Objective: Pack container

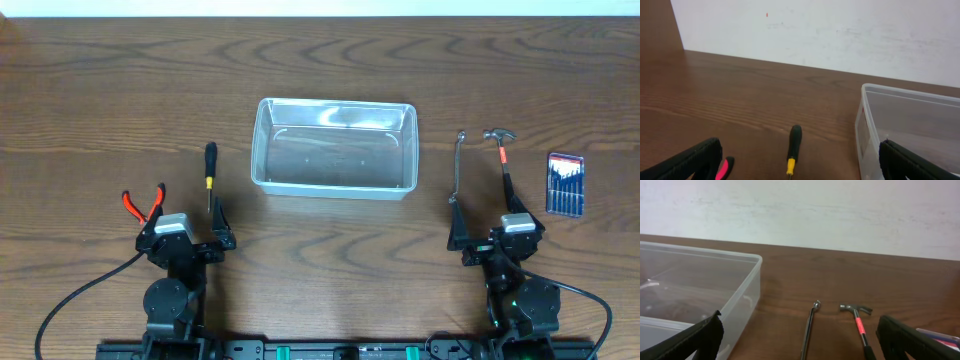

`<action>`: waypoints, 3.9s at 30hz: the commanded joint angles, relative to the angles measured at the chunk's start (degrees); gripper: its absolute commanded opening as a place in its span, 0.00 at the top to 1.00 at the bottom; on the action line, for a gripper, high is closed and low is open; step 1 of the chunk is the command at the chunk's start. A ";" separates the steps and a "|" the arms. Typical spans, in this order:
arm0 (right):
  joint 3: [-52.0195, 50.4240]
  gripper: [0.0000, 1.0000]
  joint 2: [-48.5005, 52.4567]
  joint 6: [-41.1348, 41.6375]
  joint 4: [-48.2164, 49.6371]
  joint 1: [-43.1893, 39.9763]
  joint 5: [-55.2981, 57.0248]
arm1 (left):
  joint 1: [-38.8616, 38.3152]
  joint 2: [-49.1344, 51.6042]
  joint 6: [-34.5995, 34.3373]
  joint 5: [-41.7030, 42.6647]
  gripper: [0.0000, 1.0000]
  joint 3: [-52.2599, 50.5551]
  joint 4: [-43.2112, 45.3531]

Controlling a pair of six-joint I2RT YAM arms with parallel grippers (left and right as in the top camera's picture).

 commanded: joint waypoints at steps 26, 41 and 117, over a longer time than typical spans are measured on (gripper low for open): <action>13.57 0.01 5.81 2.73 -9.75 -0.90 -0.37 | 0.35 11.08 -3.74 6.60 0.02 22.43 -17.07; 59.19 0.01 45.97 2.75 -48.59 -0.90 -0.39 | 0.35 49.88 -3.74 17.84 0.02 66.97 -57.59; 86.64 0.26 123.10 -14.82 -46.99 -18.95 -4.04 | 0.35 71.12 -3.74 7.04 0.02 78.88 -65.20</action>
